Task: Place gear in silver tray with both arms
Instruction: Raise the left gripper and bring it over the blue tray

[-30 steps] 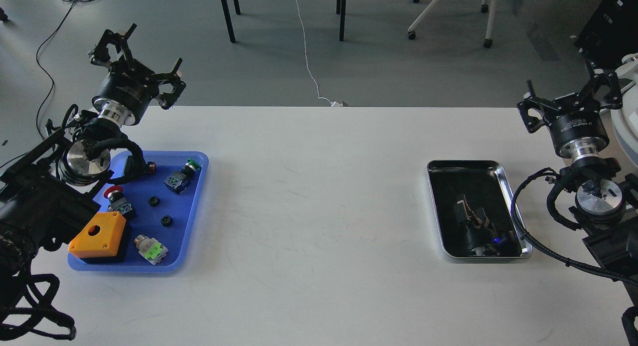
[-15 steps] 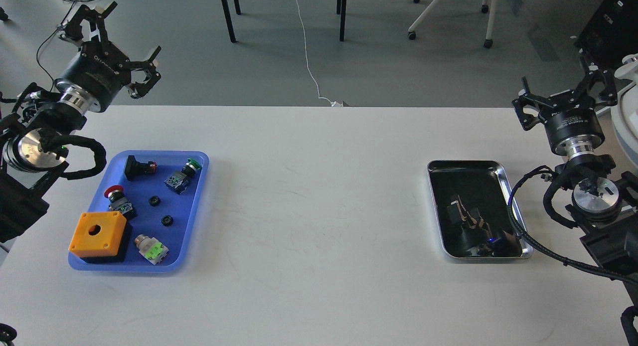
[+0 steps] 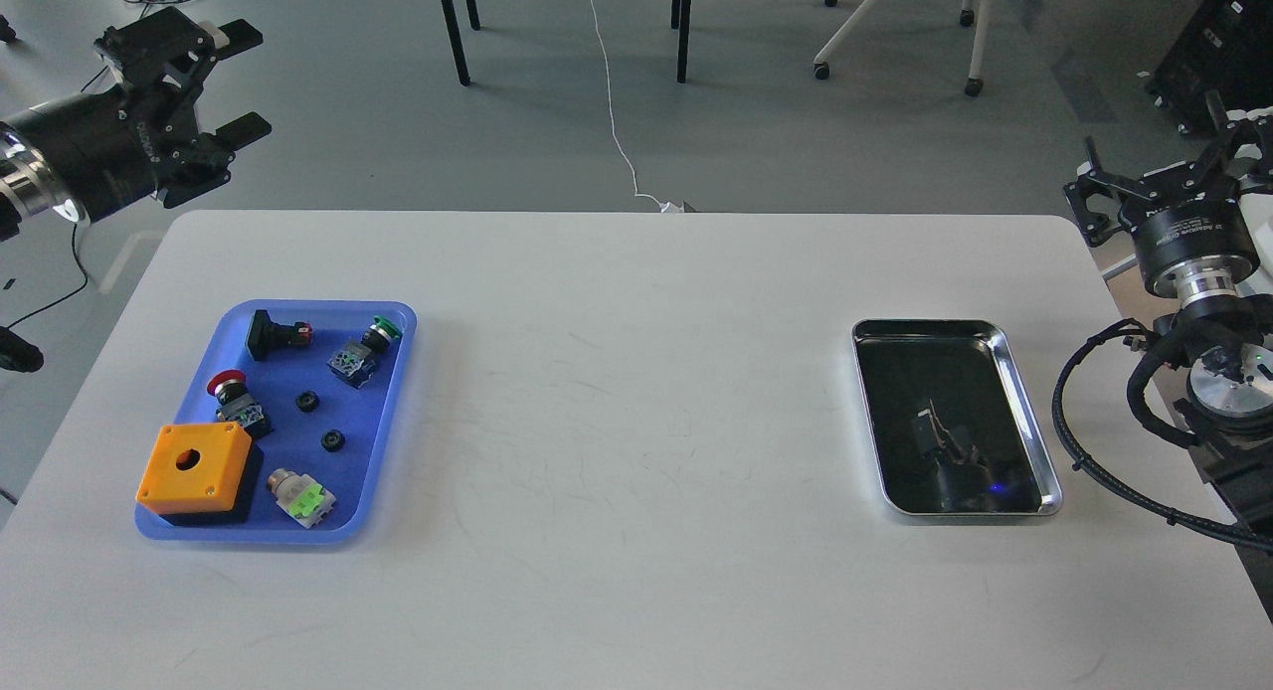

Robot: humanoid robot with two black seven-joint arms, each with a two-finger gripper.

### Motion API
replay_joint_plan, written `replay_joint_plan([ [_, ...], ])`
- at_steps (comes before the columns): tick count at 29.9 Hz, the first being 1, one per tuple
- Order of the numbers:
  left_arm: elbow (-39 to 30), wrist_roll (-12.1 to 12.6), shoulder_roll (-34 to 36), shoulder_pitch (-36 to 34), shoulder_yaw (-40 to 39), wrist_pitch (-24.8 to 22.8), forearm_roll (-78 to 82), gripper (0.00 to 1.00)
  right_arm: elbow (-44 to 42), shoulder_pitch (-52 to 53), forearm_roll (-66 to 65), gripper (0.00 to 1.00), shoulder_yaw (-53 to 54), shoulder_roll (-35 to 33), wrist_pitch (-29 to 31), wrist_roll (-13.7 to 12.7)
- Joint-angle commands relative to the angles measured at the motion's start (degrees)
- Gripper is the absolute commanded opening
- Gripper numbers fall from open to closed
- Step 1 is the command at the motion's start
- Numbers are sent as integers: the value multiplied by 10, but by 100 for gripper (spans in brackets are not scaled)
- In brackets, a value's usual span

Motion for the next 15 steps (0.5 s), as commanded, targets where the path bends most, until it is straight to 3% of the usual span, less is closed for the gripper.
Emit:
replay_joint_plan([
  [1, -11, 0, 7, 0, 1, 0, 19, 98, 0, 1, 0, 99, 1, -1, 0, 0],
  [2, -11, 0, 7, 0, 1, 0, 19, 98, 0, 1, 0, 99, 1, -1, 0, 0],
  [3, -78, -2, 18, 1, 1, 0, 202, 98, 1, 5, 0, 99, 0, -1, 0, 0],
  [7, -103, -17, 14, 3, 3, 0, 337, 97, 1, 6, 0, 99, -1, 5, 0, -1],
  [11, -115, -27, 10, 2, 54, 0, 462, 96, 1, 6, 0, 99, 0, 7, 0, 0],
  [15, -112, -71, 8, 3, 94, 28, 586, 95, 1, 6, 0, 99, 0, 8, 0, 0],
])
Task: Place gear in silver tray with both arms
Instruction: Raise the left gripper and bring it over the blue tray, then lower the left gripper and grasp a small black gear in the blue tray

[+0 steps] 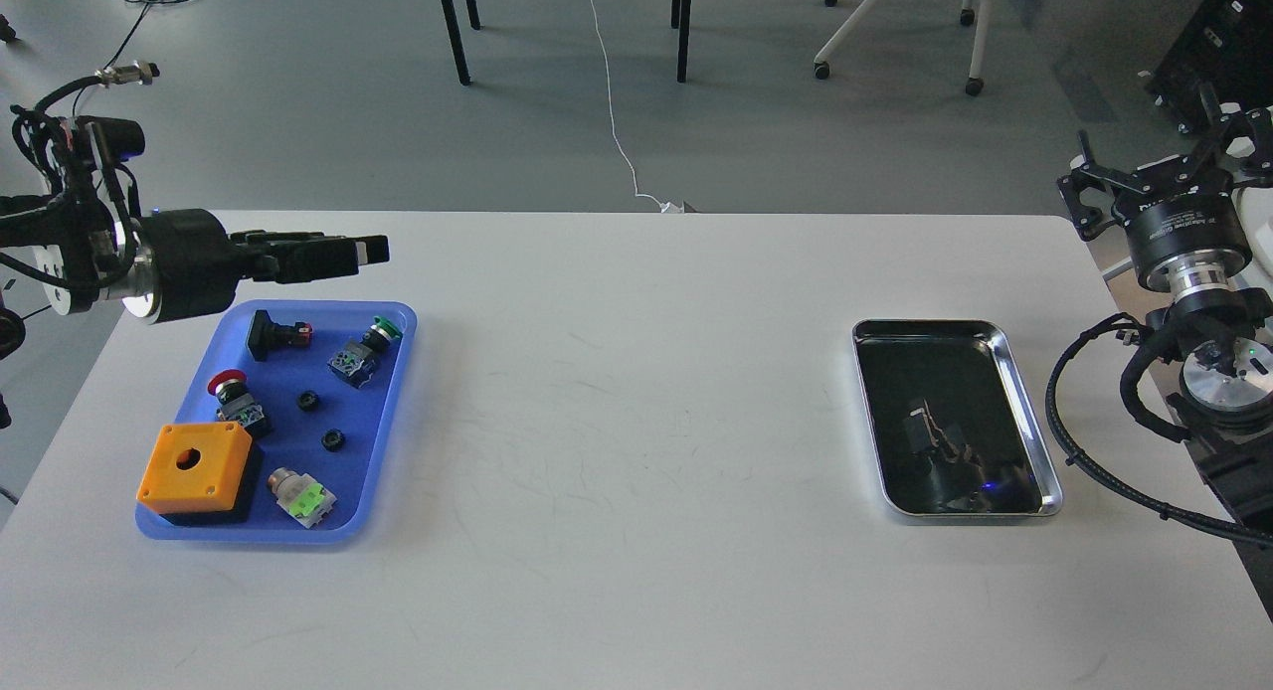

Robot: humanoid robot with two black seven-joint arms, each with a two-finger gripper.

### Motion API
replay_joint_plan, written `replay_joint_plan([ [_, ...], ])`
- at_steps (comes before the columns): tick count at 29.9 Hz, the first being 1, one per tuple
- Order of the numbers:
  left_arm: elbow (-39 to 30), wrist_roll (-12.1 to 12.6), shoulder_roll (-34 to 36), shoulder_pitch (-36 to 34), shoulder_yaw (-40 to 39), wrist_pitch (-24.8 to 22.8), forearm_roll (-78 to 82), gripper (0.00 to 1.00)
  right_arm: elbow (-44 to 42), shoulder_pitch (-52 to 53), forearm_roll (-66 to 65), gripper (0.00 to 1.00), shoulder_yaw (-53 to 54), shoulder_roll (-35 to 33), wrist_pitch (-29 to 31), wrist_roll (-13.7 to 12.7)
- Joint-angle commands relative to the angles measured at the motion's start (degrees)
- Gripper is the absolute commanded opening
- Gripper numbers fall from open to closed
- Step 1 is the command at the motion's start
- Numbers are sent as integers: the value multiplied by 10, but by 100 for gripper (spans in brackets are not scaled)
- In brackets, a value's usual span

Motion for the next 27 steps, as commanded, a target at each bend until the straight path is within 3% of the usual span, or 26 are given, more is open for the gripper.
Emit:
replay_joint_plan([
  [1, 5, -34, -2, 0, 44, 41, 122, 94, 1, 0, 0, 99, 1, 1, 0, 0],
  [5, 35, -37, -22, 1, 119, 123, 232, 92, 2, 2, 0, 99, 1, 0, 0, 0],
  [8, 75, -37, -43, 1, 153, 151, 252, 88, 3, 1, 0, 99, 1, 0, 0, 0],
  [20, 189, -46, -112, 3, 164, 156, 253, 73, 3, 0, 0, 99, 0, 1, 0, 0],
  [27, 197, -53, -109, 1, 205, 167, 253, 70, 4, 0, 0, 99, 0, 1, 0, 0],
])
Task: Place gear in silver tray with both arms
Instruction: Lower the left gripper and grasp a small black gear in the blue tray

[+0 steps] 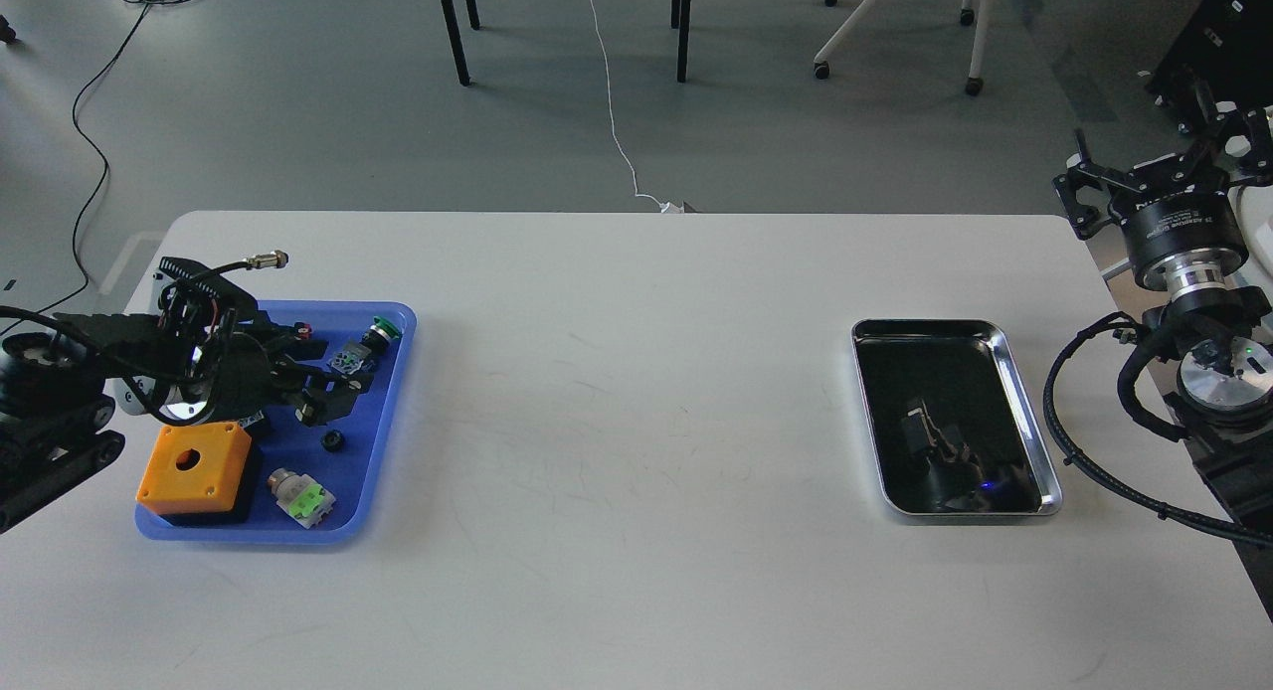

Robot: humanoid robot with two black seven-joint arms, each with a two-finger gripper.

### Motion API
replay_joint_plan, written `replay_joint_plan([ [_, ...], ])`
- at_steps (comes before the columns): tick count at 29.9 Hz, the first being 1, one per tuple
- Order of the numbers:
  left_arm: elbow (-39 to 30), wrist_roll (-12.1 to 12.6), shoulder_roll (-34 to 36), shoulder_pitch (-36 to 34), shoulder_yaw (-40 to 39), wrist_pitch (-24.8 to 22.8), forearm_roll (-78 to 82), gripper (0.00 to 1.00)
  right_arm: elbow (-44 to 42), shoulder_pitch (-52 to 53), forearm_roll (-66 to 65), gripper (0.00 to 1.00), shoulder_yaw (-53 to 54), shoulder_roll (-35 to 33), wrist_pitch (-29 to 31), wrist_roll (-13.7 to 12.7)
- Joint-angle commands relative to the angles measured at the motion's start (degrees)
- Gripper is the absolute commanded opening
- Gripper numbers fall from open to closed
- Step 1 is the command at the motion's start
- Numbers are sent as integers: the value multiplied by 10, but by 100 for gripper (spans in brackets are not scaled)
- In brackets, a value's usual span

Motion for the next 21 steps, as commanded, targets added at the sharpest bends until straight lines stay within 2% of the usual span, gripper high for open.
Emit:
replay_joint_plan([
  [1, 0, -1, 5, 0, 15, 16, 0, 70, 0, 0, 0, 99, 0, 0, 0, 0],
  [5, 8, -5, 6, 3, 16, 22, 0, 70, 0, 0, 0, 99, 0, 0, 0, 0],
  [11, 65, -15, 0, 0, 27, 23, 0, 70, 12, -2, 0, 99, 0, 0, 0, 1],
  [14, 76, -29, -1, -2, 54, 35, -2, 66, 13, -2, 0, 99, 0, 0, 0, 1],
  [21, 77, -30, -2, -2, 58, 48, -7, 59, 14, -2, 0, 99, 0, 0, 0, 1],
])
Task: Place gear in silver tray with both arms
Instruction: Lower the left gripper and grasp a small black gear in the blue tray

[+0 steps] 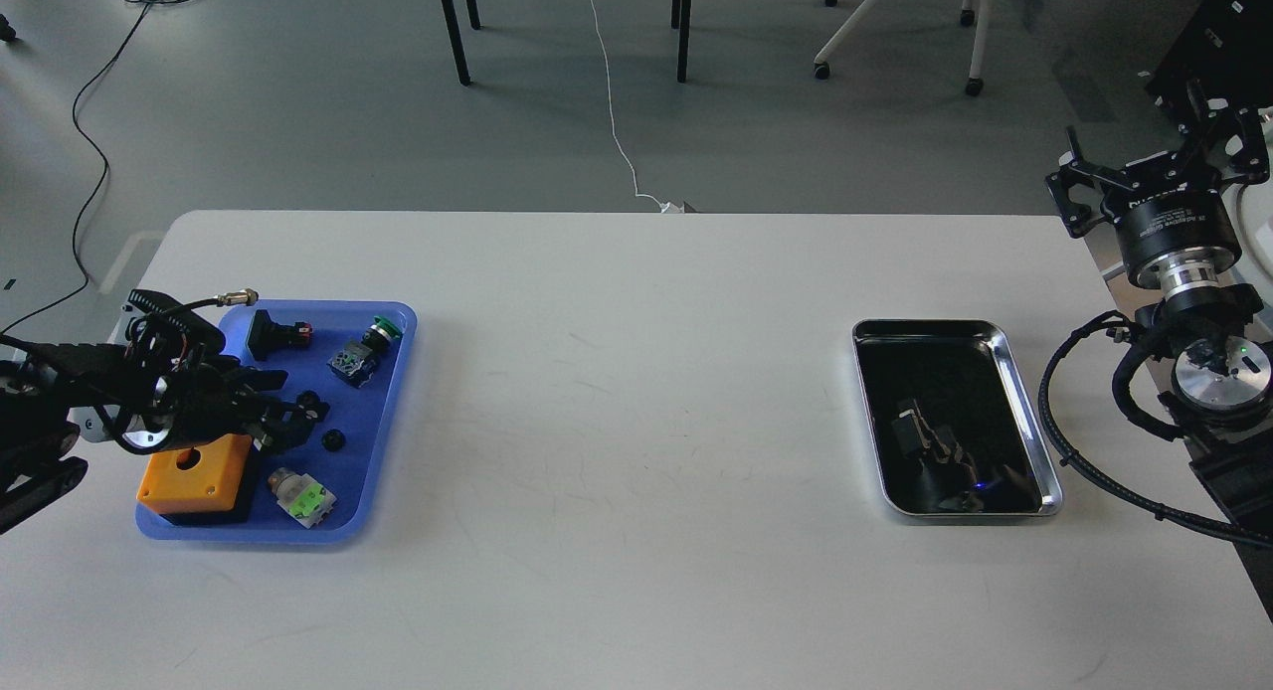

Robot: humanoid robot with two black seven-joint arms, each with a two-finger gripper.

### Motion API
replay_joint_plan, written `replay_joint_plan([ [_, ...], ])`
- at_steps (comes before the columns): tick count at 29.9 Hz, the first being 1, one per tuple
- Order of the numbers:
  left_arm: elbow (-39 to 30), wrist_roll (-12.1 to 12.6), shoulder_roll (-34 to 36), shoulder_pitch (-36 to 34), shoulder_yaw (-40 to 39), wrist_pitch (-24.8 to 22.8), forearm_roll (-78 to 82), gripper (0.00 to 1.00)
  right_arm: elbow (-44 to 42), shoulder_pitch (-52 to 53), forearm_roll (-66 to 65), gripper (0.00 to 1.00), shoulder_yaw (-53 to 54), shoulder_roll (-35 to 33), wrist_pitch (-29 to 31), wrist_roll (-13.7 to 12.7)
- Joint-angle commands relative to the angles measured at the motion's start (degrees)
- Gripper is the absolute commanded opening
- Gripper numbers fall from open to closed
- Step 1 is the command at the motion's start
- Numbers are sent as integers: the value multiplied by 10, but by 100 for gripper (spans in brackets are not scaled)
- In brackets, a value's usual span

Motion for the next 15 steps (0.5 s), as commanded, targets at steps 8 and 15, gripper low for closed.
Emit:
replay_joint_plan([
  [8, 6, -1, -8, 0, 0, 2, 0, 49, 1, 1, 0, 99, 1, 0, 0, 0],
  [15, 28, -6, -21, 0, 4, 9, 1, 44, -1, 1, 0, 99, 1, 0, 0, -1],
])
